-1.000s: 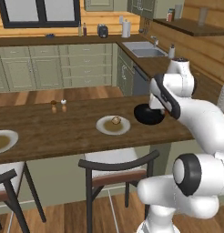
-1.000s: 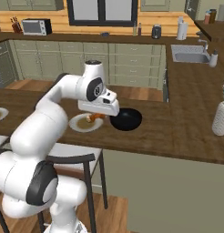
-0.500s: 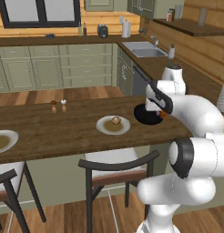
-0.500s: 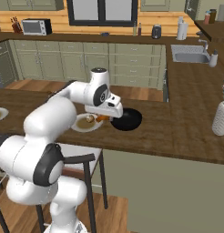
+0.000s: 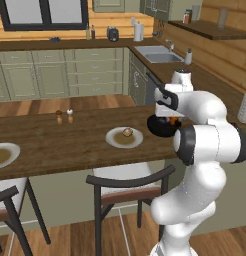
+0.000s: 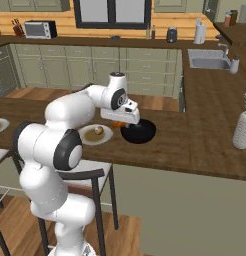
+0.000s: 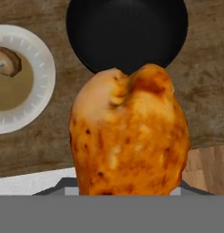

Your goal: Pick the chicken drumstick and mushroom from their plates and place them in the bowl. Then put the bowl in the fridge.

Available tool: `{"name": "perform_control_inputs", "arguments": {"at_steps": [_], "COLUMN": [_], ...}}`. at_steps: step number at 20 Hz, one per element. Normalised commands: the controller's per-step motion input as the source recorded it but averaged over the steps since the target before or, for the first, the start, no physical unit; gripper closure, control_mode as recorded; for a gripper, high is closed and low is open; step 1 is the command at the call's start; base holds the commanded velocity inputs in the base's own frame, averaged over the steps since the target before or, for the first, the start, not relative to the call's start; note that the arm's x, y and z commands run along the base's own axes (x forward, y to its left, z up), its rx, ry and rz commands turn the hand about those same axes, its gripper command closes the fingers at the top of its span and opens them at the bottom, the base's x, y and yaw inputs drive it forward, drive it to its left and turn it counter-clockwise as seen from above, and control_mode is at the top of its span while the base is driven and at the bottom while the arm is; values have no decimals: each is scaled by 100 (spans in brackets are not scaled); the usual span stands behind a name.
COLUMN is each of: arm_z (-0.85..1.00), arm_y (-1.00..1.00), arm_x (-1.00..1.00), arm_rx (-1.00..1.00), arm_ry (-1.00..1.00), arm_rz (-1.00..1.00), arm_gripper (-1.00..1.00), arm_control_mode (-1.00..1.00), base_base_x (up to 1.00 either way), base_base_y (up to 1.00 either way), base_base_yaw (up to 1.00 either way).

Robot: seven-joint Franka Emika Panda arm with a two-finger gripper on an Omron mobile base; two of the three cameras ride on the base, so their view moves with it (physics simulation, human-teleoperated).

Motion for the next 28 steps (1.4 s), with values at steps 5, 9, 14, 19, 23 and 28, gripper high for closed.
{"name": "perform_control_inputs", "arguments": {"at_steps": [5, 9, 14, 19, 23, 28], "arm_z": [-44, -42, -6, -1, -24, -41], "arm_y": [0, -3, -19, -26, -13, 0], "arm_x": [33, 38, 53, 69, 56, 50], "arm_rx": [0, 0, 2, 3, 0, 0], "arm_ry": [3, 4, 1, 3, 7, 8], "arm_rz": [0, 0, 0, 0, 0, 0], "arm_gripper": [100, 100, 100, 100, 100, 100], "arm_control_mode": [-100, -100, -100, -100, -100, -100], "base_base_x": [0, 0, 0, 0, 0, 0], "base_base_y": [0, 0, 0, 0, 0, 0], "base_base_yaw": [0, 0, 0, 0, 0, 0]}}
